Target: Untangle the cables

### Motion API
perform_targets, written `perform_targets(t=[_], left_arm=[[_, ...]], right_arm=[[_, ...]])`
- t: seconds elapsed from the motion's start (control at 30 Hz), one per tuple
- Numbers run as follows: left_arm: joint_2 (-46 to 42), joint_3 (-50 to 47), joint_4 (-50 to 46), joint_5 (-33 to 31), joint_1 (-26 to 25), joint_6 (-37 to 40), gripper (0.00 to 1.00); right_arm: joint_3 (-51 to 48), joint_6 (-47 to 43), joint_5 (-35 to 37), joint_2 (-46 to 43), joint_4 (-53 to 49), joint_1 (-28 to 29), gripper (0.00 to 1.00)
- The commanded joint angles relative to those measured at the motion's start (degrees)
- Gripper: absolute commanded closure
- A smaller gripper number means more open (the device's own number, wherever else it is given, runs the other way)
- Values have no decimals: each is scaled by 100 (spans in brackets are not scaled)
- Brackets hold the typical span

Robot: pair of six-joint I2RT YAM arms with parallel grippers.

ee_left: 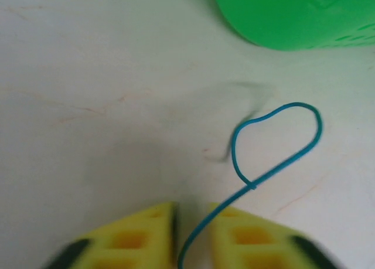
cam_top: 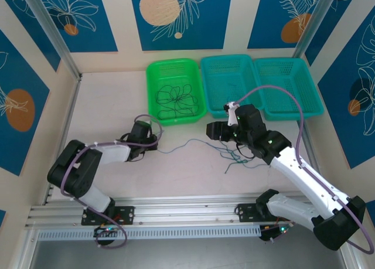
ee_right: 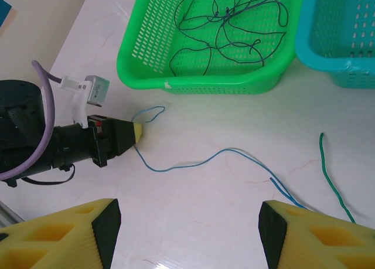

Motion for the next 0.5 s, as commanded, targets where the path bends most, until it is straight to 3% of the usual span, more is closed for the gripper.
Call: perform_targets(t=[0.0,0.23,0.37,0.47], left_arm=[[-274,-49,322,439,65,-105,100],[-2592,320,-649,1310,-88,-531,100],[-2924,1320,-1081,1679,-298,-591,100],[-2808,2006,-1206,1883,-503,-559,100]], right_arm=[[123,37,36,44,52,67,34],[-106,-830,297,106,546,532,33],[-716,-1871,-97,38,1811,710,30],[-1250,-2390,-396,12,3027,704,14]])
